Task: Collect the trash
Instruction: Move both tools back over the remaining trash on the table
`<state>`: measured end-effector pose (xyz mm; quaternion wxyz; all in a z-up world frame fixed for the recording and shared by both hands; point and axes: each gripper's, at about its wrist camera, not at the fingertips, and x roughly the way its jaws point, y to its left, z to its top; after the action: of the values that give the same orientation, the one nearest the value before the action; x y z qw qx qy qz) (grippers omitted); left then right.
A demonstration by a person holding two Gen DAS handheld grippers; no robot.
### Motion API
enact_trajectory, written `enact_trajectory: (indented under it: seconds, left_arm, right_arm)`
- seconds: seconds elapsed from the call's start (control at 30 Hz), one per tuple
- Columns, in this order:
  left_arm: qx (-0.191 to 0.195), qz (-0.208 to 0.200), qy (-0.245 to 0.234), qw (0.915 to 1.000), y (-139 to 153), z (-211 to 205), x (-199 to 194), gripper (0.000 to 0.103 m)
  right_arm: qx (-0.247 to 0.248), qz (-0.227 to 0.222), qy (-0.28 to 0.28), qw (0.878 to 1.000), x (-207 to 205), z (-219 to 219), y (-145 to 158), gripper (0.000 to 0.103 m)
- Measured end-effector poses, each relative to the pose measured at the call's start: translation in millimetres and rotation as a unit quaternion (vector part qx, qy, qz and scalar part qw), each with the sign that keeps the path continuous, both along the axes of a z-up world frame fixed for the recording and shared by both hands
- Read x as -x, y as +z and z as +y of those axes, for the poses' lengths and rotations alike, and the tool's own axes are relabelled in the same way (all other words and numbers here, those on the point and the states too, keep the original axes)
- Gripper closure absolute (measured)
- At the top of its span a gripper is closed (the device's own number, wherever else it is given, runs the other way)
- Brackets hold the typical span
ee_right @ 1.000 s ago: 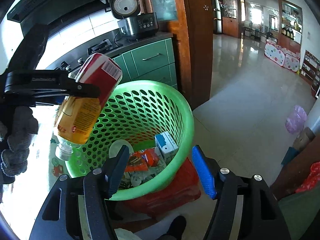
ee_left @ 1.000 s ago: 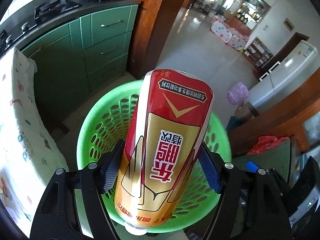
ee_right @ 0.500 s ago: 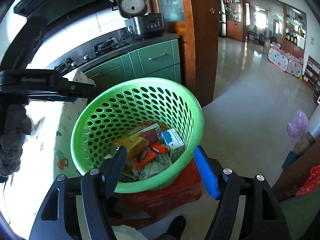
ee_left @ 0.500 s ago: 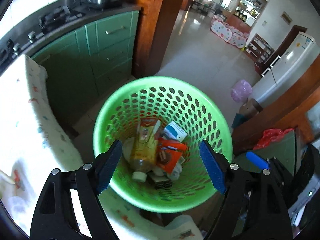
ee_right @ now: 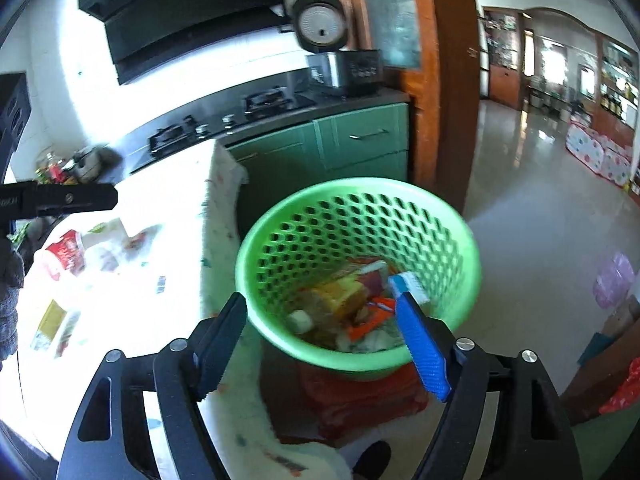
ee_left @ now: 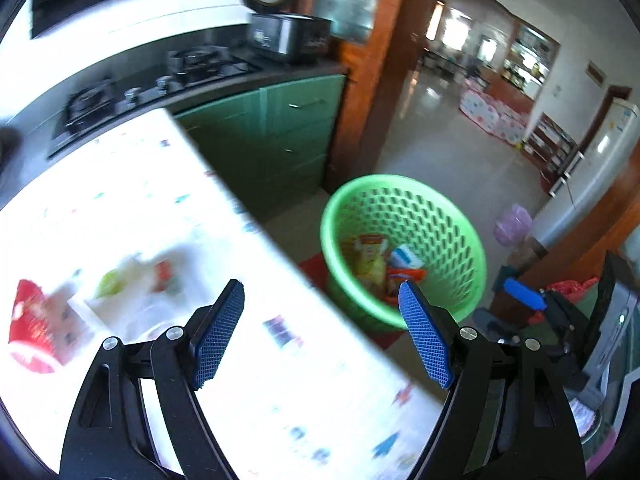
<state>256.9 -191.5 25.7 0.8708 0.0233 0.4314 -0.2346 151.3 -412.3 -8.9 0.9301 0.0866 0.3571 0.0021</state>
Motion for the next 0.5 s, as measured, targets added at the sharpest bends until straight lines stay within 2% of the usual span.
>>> enact_trajectory:
  seconds: [0.23,0.37,0.5]
  left_arm:
    - [-0.021,-0.021,0.064,0.9975,7,92,22,0.024]
    - [-0.025,-0.018,0.101,0.9944,2,144,30,0.017]
    - [-0.018,-0.002,0.133,0.9909,-11,190,33,0.017]
  right_arm:
    - [-0.004,-0.008,0.051,0.999,-6,56,13,0.021]
    - [-0.001,-0.011,0.076,0.997,-14,88,18,0.020]
    - [-0.007,-0.009,0.101,0.995,-21,115,21,0.020]
